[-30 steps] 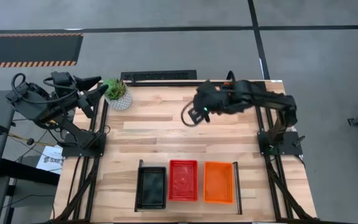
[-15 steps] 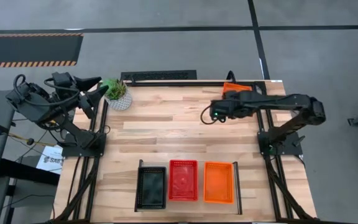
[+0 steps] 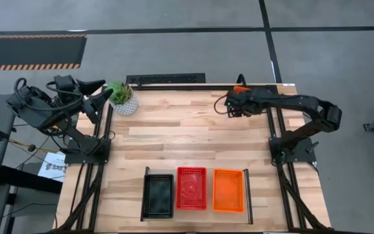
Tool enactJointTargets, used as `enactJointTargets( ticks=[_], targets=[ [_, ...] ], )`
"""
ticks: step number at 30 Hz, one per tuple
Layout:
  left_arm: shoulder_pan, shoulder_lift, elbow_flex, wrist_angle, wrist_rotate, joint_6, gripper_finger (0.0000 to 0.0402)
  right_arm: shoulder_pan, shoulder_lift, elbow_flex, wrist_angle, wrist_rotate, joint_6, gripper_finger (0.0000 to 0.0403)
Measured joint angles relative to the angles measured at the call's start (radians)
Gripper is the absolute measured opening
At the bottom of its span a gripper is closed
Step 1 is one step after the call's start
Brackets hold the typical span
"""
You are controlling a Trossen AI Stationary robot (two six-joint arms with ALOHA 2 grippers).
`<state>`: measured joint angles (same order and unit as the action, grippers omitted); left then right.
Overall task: Stack baskets on shelf by color
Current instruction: Stack the orange bin on the top of the orange bins on the shelf
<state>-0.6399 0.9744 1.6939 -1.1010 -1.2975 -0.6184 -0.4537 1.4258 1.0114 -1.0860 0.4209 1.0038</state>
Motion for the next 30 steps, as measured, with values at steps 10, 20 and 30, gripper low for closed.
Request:
enactJointTargets(
  ticks=[10, 20, 30],
  targets=[
    [0.0, 0.0, 0.0, -0.021, -0.019, -0.033, 0.0242, -0.181, -0.025, -0.037, 0.098, -0.076, -0.129, 0.0234],
    [0.0, 0.0, 0.0, -0.041, -0.027, -0.06, 0.0242, -0.271, -0.051, -0.098, 0.098, -0.109, -0.211, 0.0234],
    [0.0, 0.0, 0.0, -0.056, -0.055, -0.094, 0.0242, -0.425, -0.151, -0.181, 0.166, -0.116, -0.214, 0.0234]
  ],
)
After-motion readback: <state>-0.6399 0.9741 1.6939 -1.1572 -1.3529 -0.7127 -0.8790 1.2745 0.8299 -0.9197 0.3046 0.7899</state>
